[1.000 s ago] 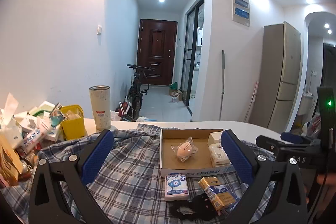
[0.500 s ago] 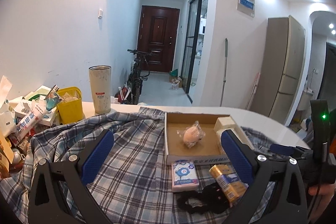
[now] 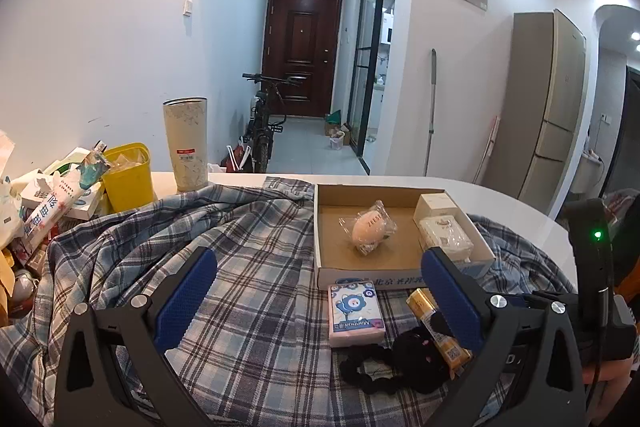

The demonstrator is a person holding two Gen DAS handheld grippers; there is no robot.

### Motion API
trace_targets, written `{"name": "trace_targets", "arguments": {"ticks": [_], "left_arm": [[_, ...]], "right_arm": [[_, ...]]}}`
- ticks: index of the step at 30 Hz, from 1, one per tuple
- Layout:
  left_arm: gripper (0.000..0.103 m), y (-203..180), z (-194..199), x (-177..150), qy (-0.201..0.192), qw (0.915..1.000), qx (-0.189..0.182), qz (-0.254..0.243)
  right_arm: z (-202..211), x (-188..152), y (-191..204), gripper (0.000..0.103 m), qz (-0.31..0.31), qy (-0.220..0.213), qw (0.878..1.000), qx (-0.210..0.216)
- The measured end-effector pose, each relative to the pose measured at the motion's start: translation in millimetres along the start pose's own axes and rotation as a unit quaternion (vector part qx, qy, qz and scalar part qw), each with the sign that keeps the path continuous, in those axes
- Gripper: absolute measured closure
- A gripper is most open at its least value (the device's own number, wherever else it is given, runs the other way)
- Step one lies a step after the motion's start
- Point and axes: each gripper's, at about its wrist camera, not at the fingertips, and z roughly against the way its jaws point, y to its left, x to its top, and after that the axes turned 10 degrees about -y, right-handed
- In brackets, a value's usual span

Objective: Organize objects
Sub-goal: 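Grasp the gold-and-blue Liqun pack with the right tool and lift it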

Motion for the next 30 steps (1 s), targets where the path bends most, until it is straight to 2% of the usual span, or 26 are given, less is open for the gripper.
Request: {"name": "trace_targets", "arguments": {"ticks": [1, 5, 9, 12, 17, 20, 23, 26, 30], "left_arm": [[0.0, -1, 0, 0, 0.0, 1.0, -0.001, -0.003], [0.0, -4, 0, -1, 0.0, 1.0, 0.004, -0.008], [0.0, -2, -3, -2, 0.003, 0.9999, 0.009, -0.006], [0.0, -2, -4, -2, 0.004, 0.9999, 0.012, -0.009], [0.0, -1, -8, -4, 0.014, 0.9995, 0.029, -0.002], [0.0, 0, -13, -2, 0.032, 0.9993, 0.02, 0.005], [0.0, -1, -20, 4, 0.05, 0.9986, 0.01, 0.011], [0.0, -5, -36, 7, 0.089, 0.9959, 0.011, 0.009], [0.0, -2, -58, 2, 0.139, 0.9894, -0.012, 0.042]], "right_arm": [[-1, -1, 1, 0.025, 0.002, 0.003, 1.0, 0.003], [-7, -5, 6, 0.046, 0.013, 0.021, 1.0, 0.013], [-6, -5, 2, 0.052, -0.002, 0.026, 0.999, 0.028], [2, -1, 0, 0.053, 0.003, 0.001, 1.0, 0.01], [27, 13, -3, 0.053, 0.035, -0.073, 0.996, -0.041], [37, 19, -9, 0.053, 0.04, -0.1, 0.992, -0.065], [44, 25, -19, 0.053, 0.03, -0.112, 0.99, -0.078], [48, 29, -26, 0.053, 0.019, -0.114, 0.99, -0.078], [49, 31, -28, 0.052, 0.026, -0.121, 0.988, -0.096]]}}
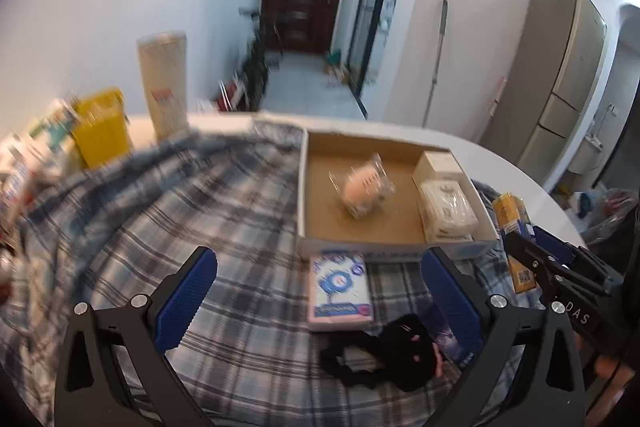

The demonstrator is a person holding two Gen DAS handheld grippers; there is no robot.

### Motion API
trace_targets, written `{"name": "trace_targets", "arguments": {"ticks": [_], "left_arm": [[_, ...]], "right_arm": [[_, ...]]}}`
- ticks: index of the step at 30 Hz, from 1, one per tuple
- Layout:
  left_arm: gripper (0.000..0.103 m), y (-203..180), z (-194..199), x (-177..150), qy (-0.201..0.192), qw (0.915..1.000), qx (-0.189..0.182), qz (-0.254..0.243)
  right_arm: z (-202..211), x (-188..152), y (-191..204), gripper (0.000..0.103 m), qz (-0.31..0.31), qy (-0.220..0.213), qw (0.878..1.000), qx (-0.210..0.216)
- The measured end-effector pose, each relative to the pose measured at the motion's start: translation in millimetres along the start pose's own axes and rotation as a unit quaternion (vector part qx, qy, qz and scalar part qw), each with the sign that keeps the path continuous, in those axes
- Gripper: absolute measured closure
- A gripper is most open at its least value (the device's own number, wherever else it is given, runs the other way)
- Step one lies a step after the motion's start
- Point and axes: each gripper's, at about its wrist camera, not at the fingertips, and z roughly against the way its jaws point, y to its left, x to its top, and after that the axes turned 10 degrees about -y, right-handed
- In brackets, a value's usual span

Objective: Organize objects
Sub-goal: 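Grasp the gold-and-blue Liqun pack with the right tool and lift it, then grasp the blue Manhua tissue pack with the left tool and lift it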

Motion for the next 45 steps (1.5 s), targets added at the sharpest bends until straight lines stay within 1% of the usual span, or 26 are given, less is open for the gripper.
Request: {"name": "trace_targets", "arguments": {"ticks": [3, 6, 7, 9, 11, 14, 16, 18, 21, 26, 29, 32, 33, 39, 43, 45], "left_arm": [[0.0, 7, -13, 0, 0.032, 0.9986, -0.017, 0.04], [0.0, 9, -22, -2, 0.051, 0.9964, -0.025, 0.063], [0.002, 8, -27, -3, 0.06, 0.9959, -0.026, 0.063], [0.008, 3, -36, -6, 0.073, 0.9958, -0.022, 0.051], [0.01, -1, -45, -8, 0.087, 0.9952, -0.024, 0.039], [0.02, -3, -56, -10, 0.107, 0.9932, -0.031, 0.035], [0.024, -5, -64, -13, 0.123, 0.9914, -0.034, 0.028], [0.037, -8, -70, -16, 0.132, 0.9906, -0.032, 0.019], [0.039, -12, -80, -23, 0.149, 0.9884, -0.029, 0.002], [0.039, -10, -88, -28, 0.166, 0.9857, -0.029, 0.004], [0.039, -10, -92, -30, 0.17, 0.9853, -0.021, -0.005], [0.04, -9, -94, -32, 0.172, 0.9848, -0.021, -0.006], [0.053, -11, -95, -32, 0.169, 0.9853, -0.021, -0.009], [0.053, -16, -80, -24, 0.137, 0.9898, -0.023, -0.031], [0.053, -24, -57, -15, 0.1, 0.9932, -0.019, -0.057], [0.053, -27, -46, -12, 0.086, 0.9942, -0.019, -0.061]], "right_arm": [[1, 2, -4, 0.052, 0.001, -0.007, 1.0, -0.012], [-1, 2, -9, 0.052, -0.004, -0.006, 1.0, -0.019], [-2, 2, -11, 0.052, -0.008, -0.004, 1.0, -0.019], [-2, 1, -13, 0.052, -0.013, -0.002, 1.0, -0.018], [-2, 1, -13, 0.052, -0.012, -0.003, 1.0, -0.02], [-1, 1, -12, 0.052, -0.009, -0.004, 1.0, -0.021], [-2, 0, -12, 0.052, -0.009, -0.003, 1.0, -0.021], [-2, 0, -13, 0.052, -0.012, 0.0, 1.0, -0.02], [-3, -2, -15, 0.052, -0.02, 0.006, 1.0, -0.017], [-3, -2, -16, 0.052, -0.022, 0.008, 1.0, -0.014], [-3, -2, -15, 0.052, -0.021, 0.008, 1.0, -0.012], [-3, -2, -14, 0.052, -0.021, 0.009, 1.0, -0.012], [-3, -2, -15, 0.052, -0.021, 0.009, 1.0, -0.013], [-4, -2, -16, 0.052, -0.024, 0.01, 1.0, -0.015], [-4, -2, -16, 0.052, -0.024, 0.008, 1.0, -0.018], [-4, -2, -17, 0.052, -0.024, 0.007, 0.999, -0.019]]}}
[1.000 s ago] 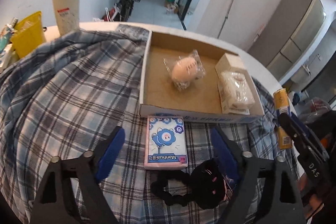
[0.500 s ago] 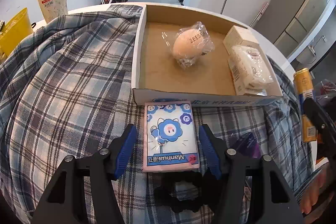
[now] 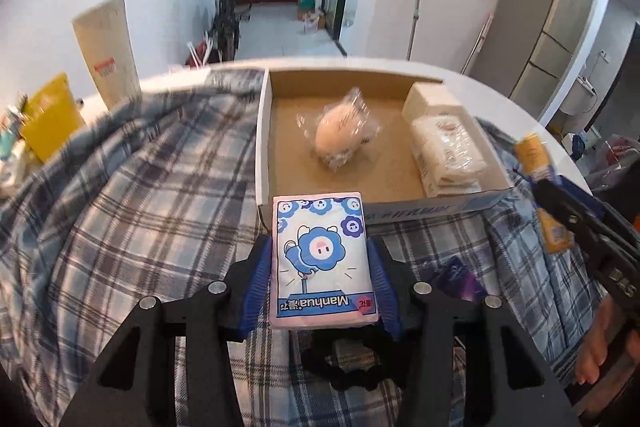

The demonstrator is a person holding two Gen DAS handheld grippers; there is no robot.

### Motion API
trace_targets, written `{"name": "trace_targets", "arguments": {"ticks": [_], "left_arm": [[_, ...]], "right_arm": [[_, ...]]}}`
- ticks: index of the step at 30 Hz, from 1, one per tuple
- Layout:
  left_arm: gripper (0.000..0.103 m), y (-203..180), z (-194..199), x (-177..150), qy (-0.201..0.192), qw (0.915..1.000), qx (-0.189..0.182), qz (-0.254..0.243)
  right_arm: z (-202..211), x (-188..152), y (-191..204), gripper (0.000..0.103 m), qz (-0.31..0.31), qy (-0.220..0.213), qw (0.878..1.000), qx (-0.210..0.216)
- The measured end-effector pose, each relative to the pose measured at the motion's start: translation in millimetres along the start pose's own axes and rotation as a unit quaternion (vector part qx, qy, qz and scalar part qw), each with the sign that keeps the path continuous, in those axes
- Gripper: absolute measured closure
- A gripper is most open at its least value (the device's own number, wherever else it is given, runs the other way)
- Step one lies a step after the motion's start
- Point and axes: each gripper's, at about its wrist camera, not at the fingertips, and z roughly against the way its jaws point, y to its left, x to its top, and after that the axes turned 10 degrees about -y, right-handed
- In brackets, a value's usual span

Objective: Organize objects
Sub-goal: 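Grasp the blue Manhua tissue pack with the left tool and lift it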

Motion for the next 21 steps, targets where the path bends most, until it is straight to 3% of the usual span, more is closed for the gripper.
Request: {"name": "trace_targets", "arguments": {"ticks": [4, 10, 17, 21], "left_arm": [[0.053, 3, 27, 3, -0.018, 0.999, -0.021, 0.035], [0.053, -2, 61, 11, -0.064, 0.9979, -0.001, 0.008], [0.053, 8, 71, 14, -0.069, 0.9972, -0.007, 0.027], [0.053, 5, 72, 27, -0.084, 0.996, -0.005, 0.031]], "right_arm": [[1, 0, 0, 0.052, -0.001, -0.003, 1.0, -0.004], [3, -2, 12, 0.052, 0.021, -0.005, 1.0, -0.002], [13, 4, 13, 0.052, 0.01, -0.02, 1.0, -0.005], [10, 9, 15, 0.052, 0.004, -0.006, 1.0, -0.002]]}}
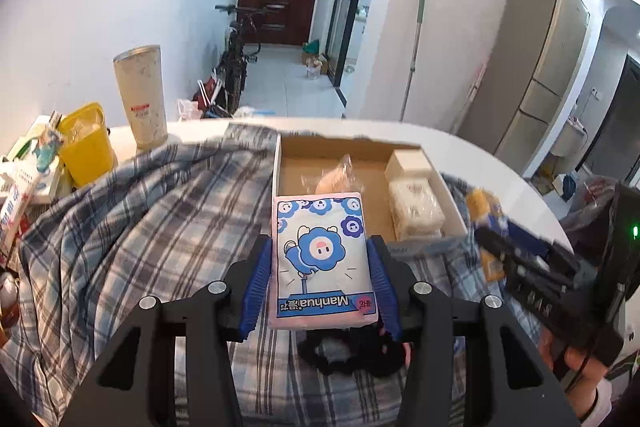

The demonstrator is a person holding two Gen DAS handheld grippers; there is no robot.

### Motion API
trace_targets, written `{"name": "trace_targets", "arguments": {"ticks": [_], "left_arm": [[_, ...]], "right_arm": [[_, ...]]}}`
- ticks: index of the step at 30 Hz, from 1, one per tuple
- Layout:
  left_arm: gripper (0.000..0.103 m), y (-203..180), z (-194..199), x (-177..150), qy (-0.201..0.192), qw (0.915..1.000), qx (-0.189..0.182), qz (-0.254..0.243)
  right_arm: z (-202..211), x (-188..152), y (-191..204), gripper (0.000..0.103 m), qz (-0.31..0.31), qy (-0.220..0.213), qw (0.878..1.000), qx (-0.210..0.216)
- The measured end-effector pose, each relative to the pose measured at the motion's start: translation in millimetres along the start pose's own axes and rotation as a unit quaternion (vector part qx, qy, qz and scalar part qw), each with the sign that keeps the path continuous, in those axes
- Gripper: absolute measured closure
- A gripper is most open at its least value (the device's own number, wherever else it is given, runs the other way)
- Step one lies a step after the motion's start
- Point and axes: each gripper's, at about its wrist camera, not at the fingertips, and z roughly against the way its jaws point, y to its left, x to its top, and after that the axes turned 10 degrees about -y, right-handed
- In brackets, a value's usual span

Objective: Organize objects
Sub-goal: 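Grasp the blue Manhua tissue pack with the left tool and lift it, then lower the Manhua pack into the box with the left tool while the right tool lowers the gold Liqun pack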

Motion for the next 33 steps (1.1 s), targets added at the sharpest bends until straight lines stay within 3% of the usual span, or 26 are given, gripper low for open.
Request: {"name": "trace_targets", "arguments": {"ticks": [8, 10, 13, 16, 25, 28, 33], "left_arm": [[0.053, -27, -13, 57, -0.07, 0.9973, 0.02, -0.007], [0.053, -30, -9, 67, -0.082, 0.9966, 0.005, 0.008], [0.053, -26, 3, 76, -0.106, 0.9939, -0.02, 0.025], [0.053, -21, 10, 76, -0.127, 0.9918, 0.001, 0.013], [0.053, 2, -18, 71, -0.114, 0.9931, 0.007, 0.024], [0.053, 5, -29, 67, -0.114, 0.9932, 0.022, 0.011], [0.052, 19, -66, 54, -0.059, 0.9969, 0.04, 0.034]], "right_arm": [[5, 30, 11, 0.052, 0.01, -0.02, 1.0, -0.006], [7, 40, 12, 0.052, 0.007, -0.03, 0.999, -0.009], [16, 55, 8, 0.052, -0.002, -0.052, 0.999, -0.01], [24, 72, 8, 0.052, -0.002, -0.077, 0.997, -0.015], [1, 109, 29, 0.052, -0.017, -0.108, 0.994, 0.012], [-19, 106, 37, 0.052, -0.017, -0.089, 0.996, 0.018], [-59, 81, 43, 0.052, 0.009, -0.028, 0.999, 0.018]]}}
